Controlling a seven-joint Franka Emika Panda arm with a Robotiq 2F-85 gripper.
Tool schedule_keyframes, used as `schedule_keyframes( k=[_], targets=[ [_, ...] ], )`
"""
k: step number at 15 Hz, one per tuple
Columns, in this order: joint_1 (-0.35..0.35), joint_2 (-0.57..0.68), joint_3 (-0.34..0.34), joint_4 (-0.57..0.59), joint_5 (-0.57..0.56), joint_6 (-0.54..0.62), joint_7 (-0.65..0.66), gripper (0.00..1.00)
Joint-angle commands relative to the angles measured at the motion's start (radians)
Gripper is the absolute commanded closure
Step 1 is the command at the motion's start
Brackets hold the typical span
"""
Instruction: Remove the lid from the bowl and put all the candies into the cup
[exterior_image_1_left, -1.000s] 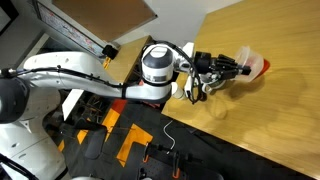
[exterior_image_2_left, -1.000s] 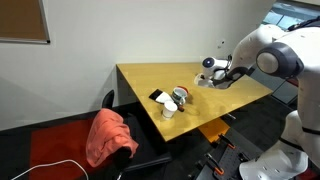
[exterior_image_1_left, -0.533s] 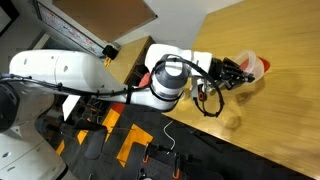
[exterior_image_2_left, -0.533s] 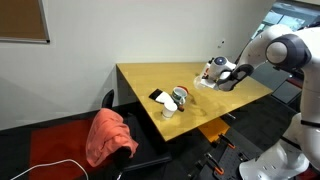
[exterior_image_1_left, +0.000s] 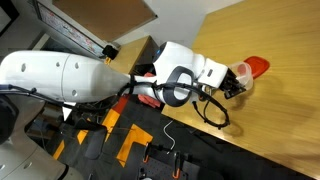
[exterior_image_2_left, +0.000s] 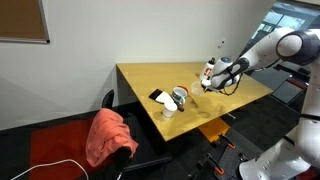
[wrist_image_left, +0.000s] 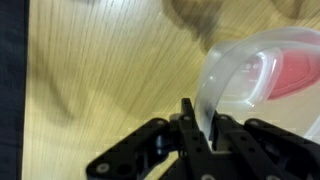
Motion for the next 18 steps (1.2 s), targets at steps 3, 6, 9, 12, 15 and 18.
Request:
schedule_keyframes(
  k=[3,6,9,12,15,18],
  targets=[
    [-0.065,0.006,0.054,0.064,0.207,-0.147,-0.213,0.96],
    [-0.037,0.051,0.003,0.106,0.210,-0.161,-0.197,0.96],
    [-0.048,0.111,-0.002,0.143,0.218,-0.115,-0.204,0.96],
    [-0.090,0.156,0.036,0.160,0.258,-0.046,-0.246,0.96],
    [-0.168,0.186,0.120,0.172,0.350,0.027,-0.346,0.96],
    [-0.247,0.210,0.201,0.196,0.441,0.032,-0.462,0.96]
  ],
)
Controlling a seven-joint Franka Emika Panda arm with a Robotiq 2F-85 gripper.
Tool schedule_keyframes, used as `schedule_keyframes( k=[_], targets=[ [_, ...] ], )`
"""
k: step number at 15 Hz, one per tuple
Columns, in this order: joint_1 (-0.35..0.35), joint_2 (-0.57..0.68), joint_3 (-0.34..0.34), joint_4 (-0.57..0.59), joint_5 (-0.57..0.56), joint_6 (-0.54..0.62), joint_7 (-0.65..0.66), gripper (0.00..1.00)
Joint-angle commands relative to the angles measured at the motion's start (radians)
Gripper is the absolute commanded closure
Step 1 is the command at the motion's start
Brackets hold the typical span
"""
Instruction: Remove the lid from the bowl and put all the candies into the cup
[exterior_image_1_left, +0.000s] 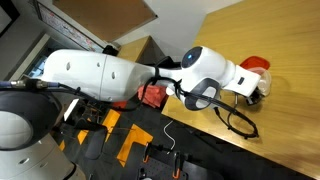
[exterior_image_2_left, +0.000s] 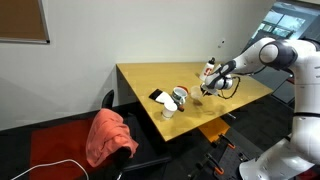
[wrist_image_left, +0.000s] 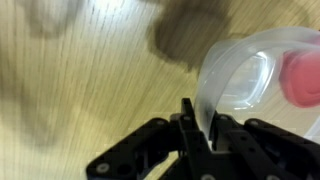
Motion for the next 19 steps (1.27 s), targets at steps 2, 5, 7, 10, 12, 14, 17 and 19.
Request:
schedule_keyframes(
  k=[2,5,7,10,12,14,17,19],
  targets=[
    [-0.109,0.020,0.101,0.044,0.120,-0.006,-0.180,0.96],
    [-0.135,-0.007,0.114,0.042,0.156,-0.028,-0.264,0.53],
    [-0.159,-0.054,0.134,0.023,0.163,-0.039,-0.326,0.38],
    [-0.157,-0.143,0.142,-0.018,0.139,-0.118,-0.420,0.16],
    [-0.169,-0.206,0.173,-0.049,0.132,-0.145,-0.533,0.02],
    [-0.148,-0.255,0.163,-0.074,0.105,-0.185,-0.613,0.00],
    [-0.088,-0.308,0.106,-0.101,0.032,-0.246,-0.639,0.00],
    [-0.078,-0.331,0.104,-0.111,0.002,-0.282,-0.665,0.00]
  ],
)
